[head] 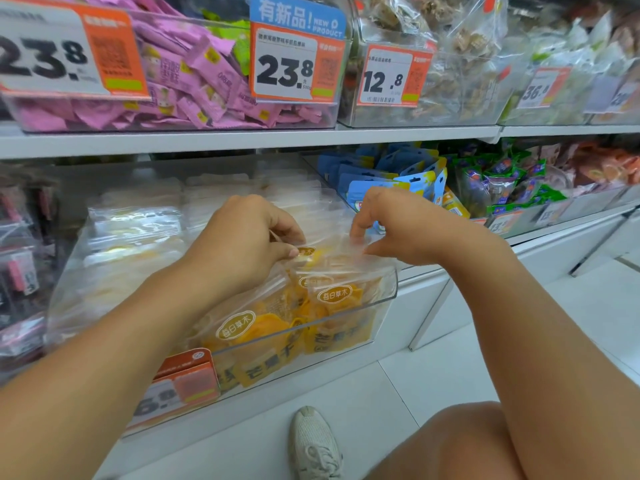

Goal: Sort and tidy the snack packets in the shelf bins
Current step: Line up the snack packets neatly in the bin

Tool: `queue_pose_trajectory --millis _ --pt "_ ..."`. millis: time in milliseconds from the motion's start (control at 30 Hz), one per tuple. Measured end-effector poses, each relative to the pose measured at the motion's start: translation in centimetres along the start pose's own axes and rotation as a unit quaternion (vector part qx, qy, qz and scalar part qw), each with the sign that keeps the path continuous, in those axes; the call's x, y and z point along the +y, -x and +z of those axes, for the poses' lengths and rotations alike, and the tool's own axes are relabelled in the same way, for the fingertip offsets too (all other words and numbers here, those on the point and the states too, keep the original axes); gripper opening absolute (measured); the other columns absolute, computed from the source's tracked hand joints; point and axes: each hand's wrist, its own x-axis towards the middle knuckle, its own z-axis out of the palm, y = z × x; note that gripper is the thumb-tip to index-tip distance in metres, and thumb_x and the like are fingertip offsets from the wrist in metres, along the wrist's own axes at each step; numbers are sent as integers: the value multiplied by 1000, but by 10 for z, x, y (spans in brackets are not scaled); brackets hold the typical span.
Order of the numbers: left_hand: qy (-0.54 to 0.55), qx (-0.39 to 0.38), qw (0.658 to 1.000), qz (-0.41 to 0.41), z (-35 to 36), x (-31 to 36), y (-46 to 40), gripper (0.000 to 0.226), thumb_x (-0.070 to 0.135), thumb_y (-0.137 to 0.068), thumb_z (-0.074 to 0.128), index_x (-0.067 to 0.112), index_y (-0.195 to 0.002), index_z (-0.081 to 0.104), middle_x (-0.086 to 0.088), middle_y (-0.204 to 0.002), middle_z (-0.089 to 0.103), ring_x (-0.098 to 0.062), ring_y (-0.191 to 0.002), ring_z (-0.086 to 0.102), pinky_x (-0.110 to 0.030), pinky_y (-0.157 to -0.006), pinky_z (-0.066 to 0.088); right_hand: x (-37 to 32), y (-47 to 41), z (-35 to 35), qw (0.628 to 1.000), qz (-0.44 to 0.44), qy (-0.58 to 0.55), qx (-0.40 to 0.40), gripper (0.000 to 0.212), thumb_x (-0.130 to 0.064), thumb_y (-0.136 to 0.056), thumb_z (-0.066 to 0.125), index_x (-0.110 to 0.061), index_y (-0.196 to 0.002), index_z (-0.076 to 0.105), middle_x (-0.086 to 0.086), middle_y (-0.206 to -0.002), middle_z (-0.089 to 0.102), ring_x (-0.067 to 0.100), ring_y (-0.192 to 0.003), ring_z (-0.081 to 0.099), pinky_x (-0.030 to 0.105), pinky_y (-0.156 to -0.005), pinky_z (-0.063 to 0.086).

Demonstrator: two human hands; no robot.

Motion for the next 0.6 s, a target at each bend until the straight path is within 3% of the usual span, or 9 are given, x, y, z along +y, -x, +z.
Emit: queue_pose_trajectory --millis 100,167,333,400,467,600 --pt "-4 4 1000 5 2 -1 0 17 15 -81 81 28 -91 80 15 -81 72 -2 -82 67 -22 -80 47 -2 -5 6 1000 14 14 -22 24 -20 -90 71 -32 -110 74 -10 -115 64 14 -110 57 36 -98 48" --pt "-9 11 1000 13 2 -1 1 17 14 -81 81 28 -91 81 15 -83 74 -2 -82 67 -21 -79 47 -5 -3 6 1000 2 9 -6 15 -19 -89 72 -29 -97 79 -9 -103 72 16 -99 64 38 -91 53" --pt "-33 -6 999 28 4 -2 -4 23 13 -85 78 35 -88 81 21 -80 73 0 -79 66 -24 -78 52 -15 12 -7 988 -23 -79 131 10 -28 -85 78 -22 -92 82 -8 -79 72 -6 -60 57 21 -69 44" --pt "-34 -34 998 32 3 -5 -6 28 11 -88 74 37 -82 80 23 -70 70 -1 -72 64 -24 -70 50 -19 11 -3 986 -29 -94 132 10 -28 -85 78 -21 -91 82 -8 -80 74 -13 -58 56 14 -64 43" --pt "-22 -65 997 31 0 -7 -8 31 14 -93 67 37 -75 77 20 -64 67 0 -66 60 -23 -67 44 -21 5 3 990 -23 -93 108 9 -26 -84 79 -21 -91 82 -7 -82 76 -6 -65 60 13 -66 45" --pt "42 -71 996 38 -5 -3 -5 28 22 -104 49 38 -117 70 14 -104 70 1 -94 63 -21 -83 45 -18 0 9 992 -6 -92 88 8 -27 -82 81 -23 -89 81 -9 -80 73 4 -77 63 22 -73 50"
